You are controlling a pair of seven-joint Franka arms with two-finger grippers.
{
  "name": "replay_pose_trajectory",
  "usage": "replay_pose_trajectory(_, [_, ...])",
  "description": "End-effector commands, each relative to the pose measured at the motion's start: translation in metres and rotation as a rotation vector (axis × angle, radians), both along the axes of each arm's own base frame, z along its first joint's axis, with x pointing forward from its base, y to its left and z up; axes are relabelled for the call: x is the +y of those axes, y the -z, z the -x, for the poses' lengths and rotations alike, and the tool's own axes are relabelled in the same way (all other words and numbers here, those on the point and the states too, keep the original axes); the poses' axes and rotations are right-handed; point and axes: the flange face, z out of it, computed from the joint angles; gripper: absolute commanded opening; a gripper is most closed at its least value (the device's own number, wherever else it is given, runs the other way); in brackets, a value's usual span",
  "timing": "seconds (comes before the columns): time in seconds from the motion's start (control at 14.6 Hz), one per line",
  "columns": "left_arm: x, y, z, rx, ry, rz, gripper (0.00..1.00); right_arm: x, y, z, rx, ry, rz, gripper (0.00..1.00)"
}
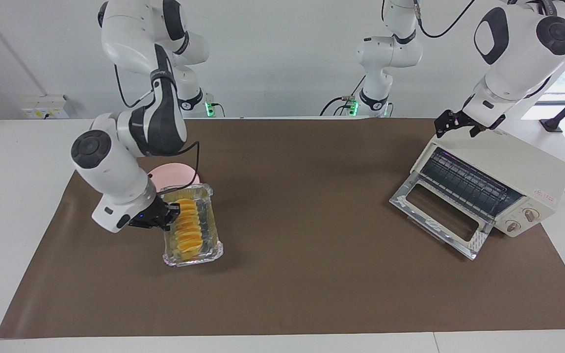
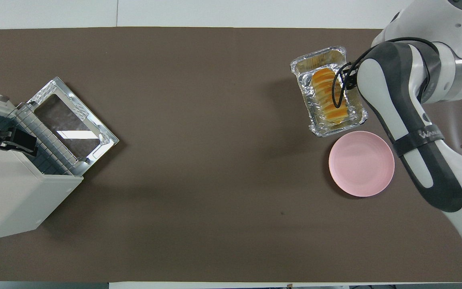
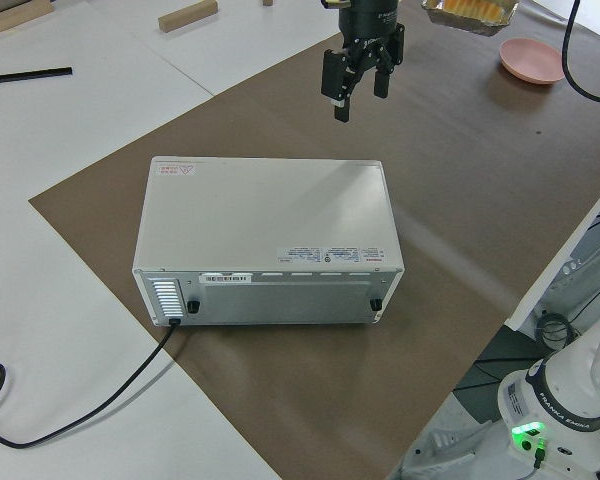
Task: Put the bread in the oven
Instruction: 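Grasp the rim of the foil tray with the right gripper, then slide the foil tray toward the oven and release it mid-table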
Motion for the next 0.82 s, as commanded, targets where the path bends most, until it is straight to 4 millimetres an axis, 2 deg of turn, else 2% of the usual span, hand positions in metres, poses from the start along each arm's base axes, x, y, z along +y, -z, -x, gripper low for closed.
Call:
replay_pose_trajectory(0.0, [0.002,-0.005,0.001,-0.015,0.000,0.001,1.00,0.084,-0.031,0.026,0.017,0.089,0.006,0.00])
replay_pose_trajectory(0.14, [0.002,-0.005,0.001,-0.015,0.000,0.000,1.00,0.153,-0.041,0.045,0.004,0.139,0.001,0.00])
replay_pose_trajectory(0.27, [0.002,-0.005,0.001,-0.015,0.000,0.001,1.00,0.205,-0.043,0.066,0.010,0.195,-0.028,0.00])
replay_pose_trajectory(0.41, [0.002,-0.005,0.001,-0.015,0.000,0.001,1.00,0.239,-0.037,0.077,0.012,0.247,-0.060,0.00])
replay_pose_trajectory(0.55, [0.002,-0.005,0.001,-0.015,0.000,0.001,1.00,0.276,-0.015,0.087,0.009,0.255,-0.062,0.00])
replay_pose_trajectory(0.68, [0.002,-0.005,0.001,-0.015,0.000,0.001,1.00,0.305,0.010,0.095,-0.006,0.264,-0.073,0.00])
replay_pose_trajectory(0.75, [0.002,-0.005,0.001,-0.015,0.000,0.000,1.00,0.312,0.025,0.097,-0.008,0.262,-0.075,0.00])
